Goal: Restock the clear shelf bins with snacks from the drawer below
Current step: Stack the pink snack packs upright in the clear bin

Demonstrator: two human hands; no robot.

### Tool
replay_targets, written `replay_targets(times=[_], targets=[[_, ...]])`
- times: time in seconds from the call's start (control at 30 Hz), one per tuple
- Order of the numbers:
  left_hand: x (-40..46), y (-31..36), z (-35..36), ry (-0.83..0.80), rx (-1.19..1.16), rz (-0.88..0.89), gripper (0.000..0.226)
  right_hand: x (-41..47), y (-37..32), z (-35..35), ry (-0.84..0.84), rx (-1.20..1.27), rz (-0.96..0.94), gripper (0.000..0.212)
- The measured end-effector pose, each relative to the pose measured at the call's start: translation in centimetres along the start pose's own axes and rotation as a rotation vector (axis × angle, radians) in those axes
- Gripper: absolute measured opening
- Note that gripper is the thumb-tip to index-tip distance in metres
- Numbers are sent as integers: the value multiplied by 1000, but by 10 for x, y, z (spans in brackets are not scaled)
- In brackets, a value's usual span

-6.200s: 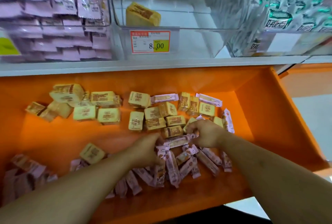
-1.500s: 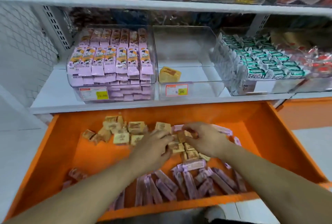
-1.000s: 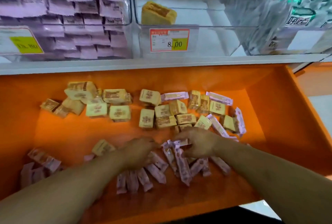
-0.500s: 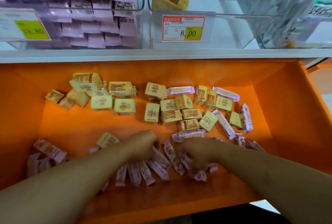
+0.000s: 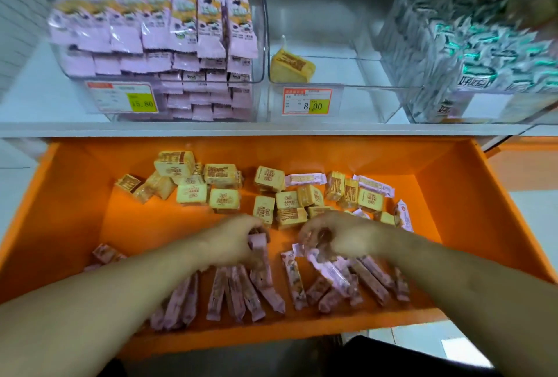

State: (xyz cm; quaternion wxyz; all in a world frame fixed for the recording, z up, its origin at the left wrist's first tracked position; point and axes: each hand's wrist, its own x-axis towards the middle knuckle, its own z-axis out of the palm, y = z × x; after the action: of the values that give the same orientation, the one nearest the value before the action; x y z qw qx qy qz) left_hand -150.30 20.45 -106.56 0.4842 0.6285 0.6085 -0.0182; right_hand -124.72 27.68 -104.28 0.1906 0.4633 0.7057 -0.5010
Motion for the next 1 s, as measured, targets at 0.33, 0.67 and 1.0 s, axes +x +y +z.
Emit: replay_targets(times=[0.33, 0.67, 1.0], targets=[[-115, 83, -110, 206, -650, 162, 42, -112, -114, -61, 152, 814, -515, 42], [-176, 96, -135, 203, -957, 180, 37, -134, -181, -65, 356, 626, -690, 43], [-175, 82, -167, 363, -844, 214, 52, -112, -227, -68, 595, 721, -636, 34]])
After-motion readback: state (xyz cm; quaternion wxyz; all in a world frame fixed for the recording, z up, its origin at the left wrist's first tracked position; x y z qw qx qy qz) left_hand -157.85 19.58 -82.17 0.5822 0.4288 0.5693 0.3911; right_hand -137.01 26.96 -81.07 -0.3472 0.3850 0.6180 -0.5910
